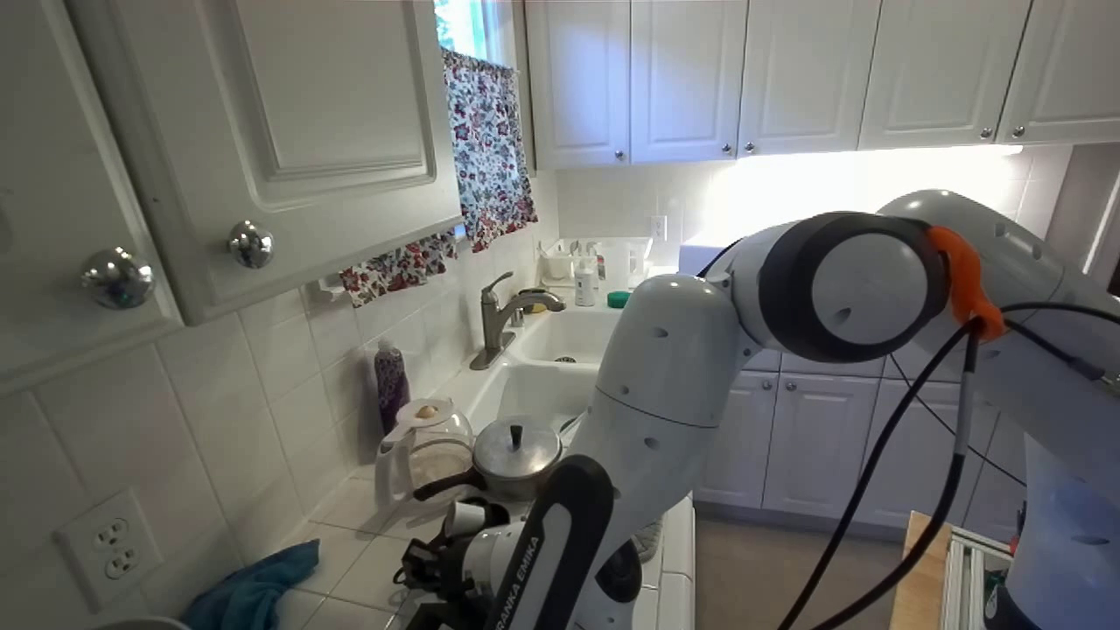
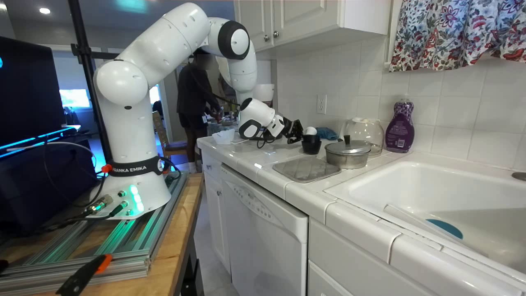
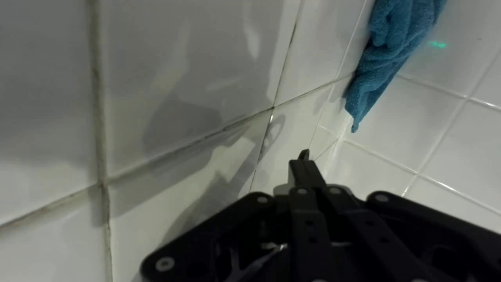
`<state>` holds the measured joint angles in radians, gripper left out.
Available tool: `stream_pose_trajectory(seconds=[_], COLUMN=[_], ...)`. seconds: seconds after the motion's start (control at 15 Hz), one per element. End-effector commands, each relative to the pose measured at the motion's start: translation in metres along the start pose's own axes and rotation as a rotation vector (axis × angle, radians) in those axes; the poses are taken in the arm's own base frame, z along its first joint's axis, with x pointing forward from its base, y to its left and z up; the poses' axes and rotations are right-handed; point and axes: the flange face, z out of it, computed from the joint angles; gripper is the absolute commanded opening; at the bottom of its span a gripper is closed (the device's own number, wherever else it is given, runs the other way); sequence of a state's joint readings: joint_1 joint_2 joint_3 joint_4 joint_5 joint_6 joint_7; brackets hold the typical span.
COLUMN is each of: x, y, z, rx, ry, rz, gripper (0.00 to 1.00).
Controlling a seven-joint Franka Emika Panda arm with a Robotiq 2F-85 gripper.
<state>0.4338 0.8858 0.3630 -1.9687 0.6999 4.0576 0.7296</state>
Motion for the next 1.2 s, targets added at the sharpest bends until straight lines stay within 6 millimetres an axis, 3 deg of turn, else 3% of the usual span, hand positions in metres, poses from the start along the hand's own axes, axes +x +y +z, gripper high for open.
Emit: stream_pose_trajectory(seconds=[0.0,0.4,0.6,0.67,0.73,1.13], x=[-0.01,-0.053,-0.067,-0.069,-0.071,-0.049], y=[-0.005,-0.009,-0.007,-0.006,-0.004,0.004], z=[-0.003,-0.04,-0.049,-0.051,-0.052,-0.055], rx=[0.023,0.056,0.056,0.055,0.049,0.044], ry=[-0.015,-0.064,-0.08,-0.084,-0.084,-0.001], rz=[0.004,-0.007,-0.009,-0.011,-0.015,0.007], gripper=[0.0,0.0,0.0,0.26,0.27,0.68])
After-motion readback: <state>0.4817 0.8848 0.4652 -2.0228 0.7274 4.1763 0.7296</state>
